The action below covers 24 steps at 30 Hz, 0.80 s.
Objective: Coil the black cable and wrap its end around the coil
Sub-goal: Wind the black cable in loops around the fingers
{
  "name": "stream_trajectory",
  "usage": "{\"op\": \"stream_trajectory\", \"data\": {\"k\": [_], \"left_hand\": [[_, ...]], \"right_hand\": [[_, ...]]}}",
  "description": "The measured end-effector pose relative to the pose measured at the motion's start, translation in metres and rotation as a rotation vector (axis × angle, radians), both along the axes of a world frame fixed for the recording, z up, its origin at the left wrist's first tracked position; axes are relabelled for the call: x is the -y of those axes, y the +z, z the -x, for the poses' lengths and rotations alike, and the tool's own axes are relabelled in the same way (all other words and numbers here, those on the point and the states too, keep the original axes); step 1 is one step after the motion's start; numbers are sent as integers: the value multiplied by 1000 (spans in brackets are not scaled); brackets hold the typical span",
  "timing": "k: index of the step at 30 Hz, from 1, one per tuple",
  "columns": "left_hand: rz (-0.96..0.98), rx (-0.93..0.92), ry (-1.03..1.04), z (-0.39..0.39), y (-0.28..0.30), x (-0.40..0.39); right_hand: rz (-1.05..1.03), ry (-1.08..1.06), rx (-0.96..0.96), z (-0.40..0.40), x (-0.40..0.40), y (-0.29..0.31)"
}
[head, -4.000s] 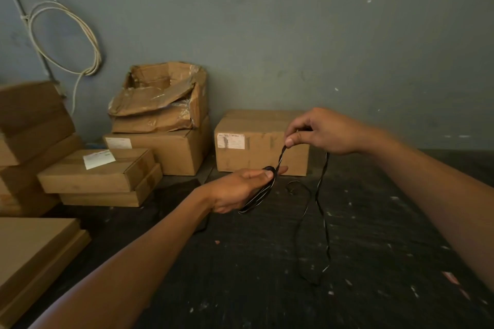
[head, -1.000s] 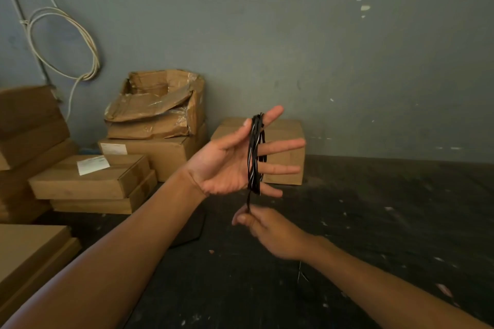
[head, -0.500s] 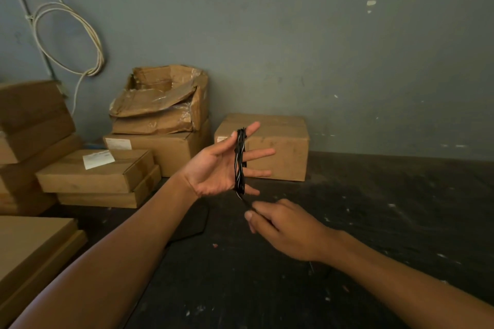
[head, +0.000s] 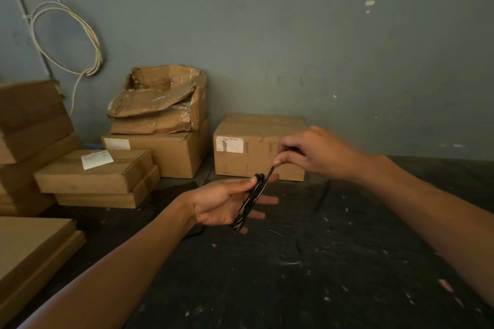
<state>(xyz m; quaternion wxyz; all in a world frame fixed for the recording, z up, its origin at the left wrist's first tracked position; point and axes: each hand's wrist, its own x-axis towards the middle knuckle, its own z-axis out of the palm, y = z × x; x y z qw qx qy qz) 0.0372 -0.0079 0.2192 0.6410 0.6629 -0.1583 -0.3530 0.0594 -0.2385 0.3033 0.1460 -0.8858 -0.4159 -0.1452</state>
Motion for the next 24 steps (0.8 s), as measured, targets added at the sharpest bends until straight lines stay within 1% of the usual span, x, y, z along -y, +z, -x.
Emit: {"op": "stream_trajectory", "data": {"k": [3,7,11,14,18,21,24], "left_hand": [[-26,2,-77,5,2,6],[1,7,-141,11,10,12],[107,25,-224,15,27,15],[229,47,-271,19,42,15],[380,121,-319,22,69,17],[422,187,-335,21,85,19],[452,200,-321,17,94,20]], "right_hand": [[-55,17,33,-8,4,4],[-130,17,-53,-16,7,-5],[-298,57,-161,-20,6,-19],[-412,69,-229,-25,6,-32],[-476,110,-353,-23,1,-48],[-506,141,-455,-13,-10,-57],[-507,99,-535,-2,-22,-64]]}}
